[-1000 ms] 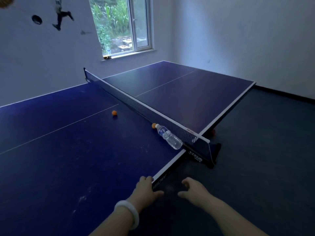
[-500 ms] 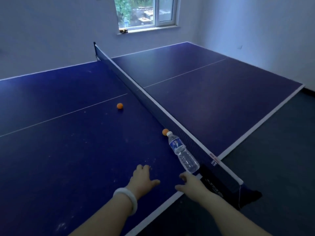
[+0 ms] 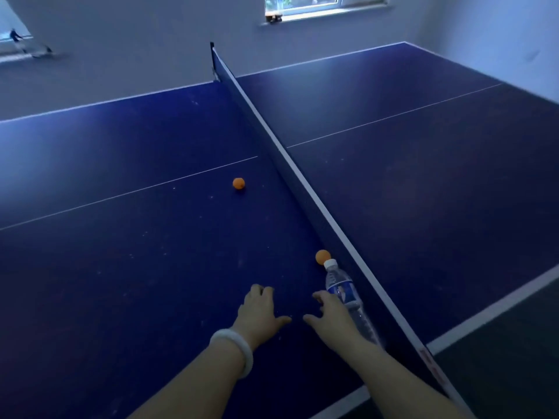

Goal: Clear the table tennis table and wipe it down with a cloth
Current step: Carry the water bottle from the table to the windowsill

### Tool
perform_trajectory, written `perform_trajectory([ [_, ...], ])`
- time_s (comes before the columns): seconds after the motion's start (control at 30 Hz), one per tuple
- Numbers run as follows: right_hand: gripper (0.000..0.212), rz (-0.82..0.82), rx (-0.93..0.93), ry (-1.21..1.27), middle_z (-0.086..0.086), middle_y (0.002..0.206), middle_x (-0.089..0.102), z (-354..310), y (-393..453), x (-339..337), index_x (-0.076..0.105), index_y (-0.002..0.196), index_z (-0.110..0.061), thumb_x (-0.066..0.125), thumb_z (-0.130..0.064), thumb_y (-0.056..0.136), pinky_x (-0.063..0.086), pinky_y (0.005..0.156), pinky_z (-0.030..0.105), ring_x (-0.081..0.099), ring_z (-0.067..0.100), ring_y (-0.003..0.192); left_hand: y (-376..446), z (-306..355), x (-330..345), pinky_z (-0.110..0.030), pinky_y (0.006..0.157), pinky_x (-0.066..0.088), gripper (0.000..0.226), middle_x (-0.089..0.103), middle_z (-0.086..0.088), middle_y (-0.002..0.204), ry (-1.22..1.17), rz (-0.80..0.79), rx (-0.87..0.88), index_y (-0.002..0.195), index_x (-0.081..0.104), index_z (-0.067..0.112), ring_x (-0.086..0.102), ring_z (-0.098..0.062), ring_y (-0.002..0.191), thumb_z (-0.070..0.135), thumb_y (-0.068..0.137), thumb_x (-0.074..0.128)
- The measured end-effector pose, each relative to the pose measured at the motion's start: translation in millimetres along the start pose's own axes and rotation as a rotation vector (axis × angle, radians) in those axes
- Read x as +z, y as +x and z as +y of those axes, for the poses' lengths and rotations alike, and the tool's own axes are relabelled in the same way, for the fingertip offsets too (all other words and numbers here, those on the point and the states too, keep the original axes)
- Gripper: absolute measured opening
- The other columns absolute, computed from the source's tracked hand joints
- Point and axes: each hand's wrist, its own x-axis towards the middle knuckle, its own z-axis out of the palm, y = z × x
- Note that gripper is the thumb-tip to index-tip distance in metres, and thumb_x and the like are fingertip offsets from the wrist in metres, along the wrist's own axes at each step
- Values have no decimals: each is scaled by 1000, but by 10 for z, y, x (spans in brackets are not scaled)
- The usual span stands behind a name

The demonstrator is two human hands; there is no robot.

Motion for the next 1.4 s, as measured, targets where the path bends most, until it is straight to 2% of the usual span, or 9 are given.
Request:
perform_trajectory([
  [0.07,53,64,-22,-7,1,144,38,-24,65,20,40,140,-18,64,-24,93,43,100,28,43,15,127,167,-24,-24,-43,112,33,82,22,-6,149,52,11,14,147,25,18,29,-24,136,56,85,63],
  [0.17,47,319,-72,-120,-3,140,40,-35,103,8,44,133,-20,66,-25,91,38,101,25,38,12,123,411,-89,-25,-47,119,18,94,5,-10,159,134,-5,38,153,11,20,7,-29,147,60,84,61],
  [0.27,56,504,15,-314,-2,140,40,32,103,-58,42,134,-22,70,-33,87,38,102,32,38,17,123,587,-119,52,-49,121,5,104,-9,-9,161,172,-58,59,154,-3,23,-9,-31,148,66,82,59],
  [0.53,90,460,227,-247,5,146,35,275,130,-37,25,148,-19,78,-37,78,32,109,39,34,24,133,641,-161,331,-58,115,-14,124,-36,-14,153,297,-89,96,150,-21,26,-33,-39,140,76,72,60],
  [0.77,91,454,275,-330,8,141,35,362,116,-21,25,146,-15,78,-41,76,35,109,36,38,24,129,614,-175,316,-56,116,-13,123,-35,-12,154,315,-73,98,151,-21,27,-31,-37,141,74,72,61],
  [0.97,91,402,267,-397,9,140,37,516,62,-37,21,145,-11,74,-46,79,39,105,34,40,23,127,322,-42,427,-52,120,-4,108,-18,-10,160,327,12,124,154,-8,21,-19,-32,147,64,82,60],
  [1.07,90,388,247,-368,9,140,39,562,70,-52,21,145,-10,74,-45,80,40,105,36,42,24,127,40,24,617,-53,119,-8,112,-22,-8,159,330,-19,131,153,-11,23,-24,-30,145,68,79,60],
  [1.2,92,360,230,-337,10,141,39,600,76,-69,19,145,-10,74,-46,80,41,104,39,42,26,128,-212,60,780,-60,116,-7,124,-32,-6,156,283,-121,-15,151,-18,27,-29,-32,143,72,71,65],
  [1.4,89,316,171,-284,8,137,42,646,53,-92,21,143,-14,76,-43,79,42,102,39,44,24,124,-269,108,769,-66,113,-8,133,-41,-3,151,263,-167,-61,148,-27,28,-33,-34,141,65,68,73],
])
